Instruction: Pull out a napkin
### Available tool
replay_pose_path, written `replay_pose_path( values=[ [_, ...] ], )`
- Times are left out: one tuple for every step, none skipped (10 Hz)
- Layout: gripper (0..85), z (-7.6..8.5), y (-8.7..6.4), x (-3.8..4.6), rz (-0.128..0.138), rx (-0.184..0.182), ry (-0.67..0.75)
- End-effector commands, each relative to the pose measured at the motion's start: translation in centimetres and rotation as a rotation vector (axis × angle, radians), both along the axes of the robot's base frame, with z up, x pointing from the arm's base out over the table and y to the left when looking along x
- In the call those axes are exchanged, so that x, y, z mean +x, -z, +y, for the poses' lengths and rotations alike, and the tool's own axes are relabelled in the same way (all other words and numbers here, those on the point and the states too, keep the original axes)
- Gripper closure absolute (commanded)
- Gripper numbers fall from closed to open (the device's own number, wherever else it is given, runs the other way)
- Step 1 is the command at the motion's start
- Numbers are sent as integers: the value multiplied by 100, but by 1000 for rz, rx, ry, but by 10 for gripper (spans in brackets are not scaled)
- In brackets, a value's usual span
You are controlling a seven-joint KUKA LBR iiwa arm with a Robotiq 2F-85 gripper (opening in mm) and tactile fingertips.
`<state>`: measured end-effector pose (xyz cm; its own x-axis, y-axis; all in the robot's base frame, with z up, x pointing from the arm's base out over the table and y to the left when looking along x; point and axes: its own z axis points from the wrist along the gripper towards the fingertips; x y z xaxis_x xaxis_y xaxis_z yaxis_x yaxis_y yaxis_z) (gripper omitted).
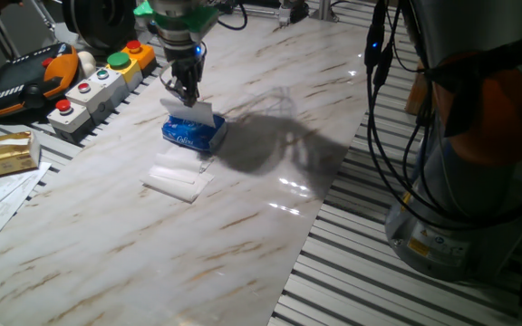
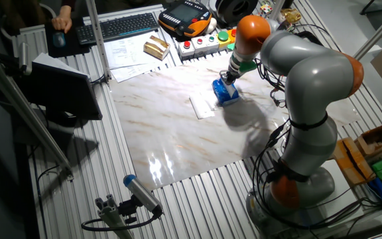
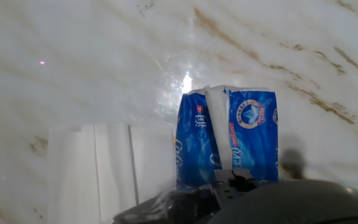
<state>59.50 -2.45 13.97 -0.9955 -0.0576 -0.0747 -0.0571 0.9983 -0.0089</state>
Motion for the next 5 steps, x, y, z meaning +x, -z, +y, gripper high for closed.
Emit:
replay_pose_path(
  values=[
    [843, 3, -42, 4, 1, -4, 0],
    [843, 16, -103, -7, -1, -9, 2],
    [843, 29, -144, -21, -1, -10, 6],
    [843, 45, -179, -36, -1, -13, 9],
    [843, 58, -212, -49, -4, -14, 15]
  ],
)
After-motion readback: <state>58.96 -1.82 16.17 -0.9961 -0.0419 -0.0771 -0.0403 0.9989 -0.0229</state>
